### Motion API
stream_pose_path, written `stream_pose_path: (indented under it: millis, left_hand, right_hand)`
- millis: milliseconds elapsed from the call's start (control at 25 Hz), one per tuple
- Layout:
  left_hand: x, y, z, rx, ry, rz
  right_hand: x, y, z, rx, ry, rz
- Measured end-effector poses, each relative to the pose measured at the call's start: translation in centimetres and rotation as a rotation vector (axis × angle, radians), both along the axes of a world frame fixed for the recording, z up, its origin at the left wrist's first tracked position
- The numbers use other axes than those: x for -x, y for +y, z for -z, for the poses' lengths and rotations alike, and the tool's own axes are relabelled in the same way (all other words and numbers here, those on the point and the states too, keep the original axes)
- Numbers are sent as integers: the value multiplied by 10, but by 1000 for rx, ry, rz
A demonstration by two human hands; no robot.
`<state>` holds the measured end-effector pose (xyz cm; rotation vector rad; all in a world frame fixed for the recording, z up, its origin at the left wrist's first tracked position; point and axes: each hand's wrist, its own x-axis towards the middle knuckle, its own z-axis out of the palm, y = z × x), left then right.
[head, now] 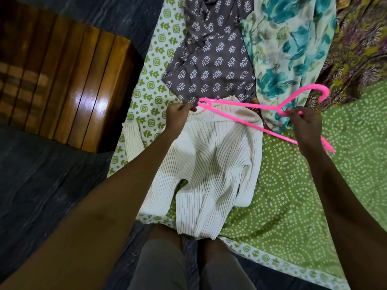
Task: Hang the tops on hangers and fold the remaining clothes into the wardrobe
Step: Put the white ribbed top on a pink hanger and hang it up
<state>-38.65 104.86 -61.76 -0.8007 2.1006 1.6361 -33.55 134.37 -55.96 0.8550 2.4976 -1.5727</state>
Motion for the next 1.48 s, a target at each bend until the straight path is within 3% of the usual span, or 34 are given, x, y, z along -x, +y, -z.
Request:
stream_pose_path:
  millis: [80, 160, 400, 800, 1000, 1200, 1400, 1480]
  left_hand:
    - [1, 3, -4, -79, -152, -113]
    - [2, 3, -5, -27, -225, -59]
    - [-8, 2, -5, 365, 66, 386]
    - [5, -8, -4, 419, 199, 604]
    - [17, -18, -11, 337, 233, 687]
    - [32, -15, -29, 101, 109, 601]
    - [50, -7, -41, -38, -42, 500]
    - [56, -8, -44, -22, -64, 510]
  right_hand:
    - [1, 3, -5, -24, -22, -10]
    - [2, 6, -7, -56, -21, -41]
    - [4, 6, -4, -235, -41, -198]
    - [62, -54, -27, -620, 93, -518]
    - [90, -71, -36, -802, 169, -735]
    - [111, -92, -23, -741, 137, -838]
    - [118, -107, -10, -397, -46, -743]
    - [123, -109, -17, -362, -43, -735]
